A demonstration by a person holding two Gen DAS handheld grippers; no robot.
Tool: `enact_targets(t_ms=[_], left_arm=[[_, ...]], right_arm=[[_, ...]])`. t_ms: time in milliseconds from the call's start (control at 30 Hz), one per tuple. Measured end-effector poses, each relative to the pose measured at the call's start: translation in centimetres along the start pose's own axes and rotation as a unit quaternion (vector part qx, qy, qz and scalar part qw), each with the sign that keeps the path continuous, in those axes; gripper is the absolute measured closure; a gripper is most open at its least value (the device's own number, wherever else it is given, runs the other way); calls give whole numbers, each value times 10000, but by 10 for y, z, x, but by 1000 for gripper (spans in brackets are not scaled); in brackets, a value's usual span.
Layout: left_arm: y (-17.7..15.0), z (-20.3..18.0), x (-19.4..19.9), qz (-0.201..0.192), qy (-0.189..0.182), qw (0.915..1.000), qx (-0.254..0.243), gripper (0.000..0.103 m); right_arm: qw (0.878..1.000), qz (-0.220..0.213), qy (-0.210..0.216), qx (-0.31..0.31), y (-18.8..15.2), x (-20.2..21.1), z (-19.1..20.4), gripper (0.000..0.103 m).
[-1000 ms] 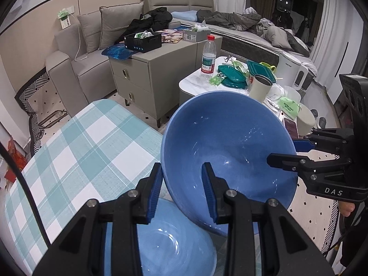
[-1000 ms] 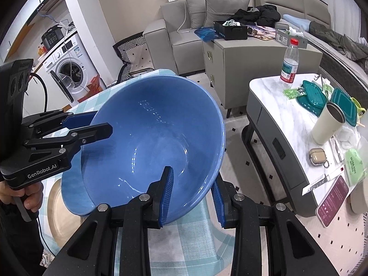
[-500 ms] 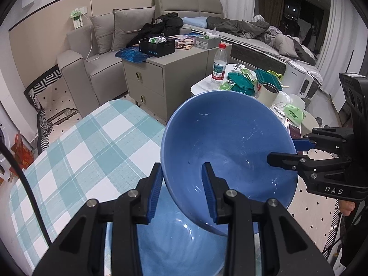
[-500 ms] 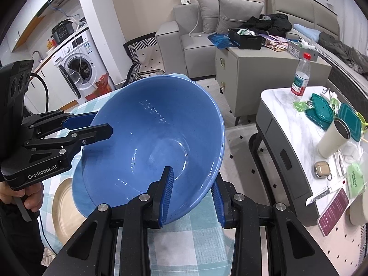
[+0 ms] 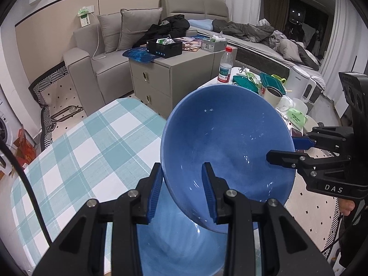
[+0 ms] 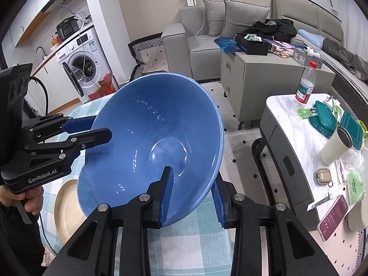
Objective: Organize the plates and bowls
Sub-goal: 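Carry the gripped blue bowl with both tools over the stacked bowls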
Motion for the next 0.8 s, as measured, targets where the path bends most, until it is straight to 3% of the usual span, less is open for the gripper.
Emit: enact_targets(t_ms=[800], left_arm=[[-6, 36, 24, -104, 309, 9992, 214, 70]], right_arm=[[9989, 8, 233, 417, 13, -3, 40, 70]])
Point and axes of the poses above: each gripper's, at about its wrist camera, not at the fingertips, and x roughly against the way its jaws point, z to its left, y to its top, the point moved 9 cm from there along -x, roughly the way its jaws point, and after that the axes turned 11 degrees about y, right-handed, at the moved point
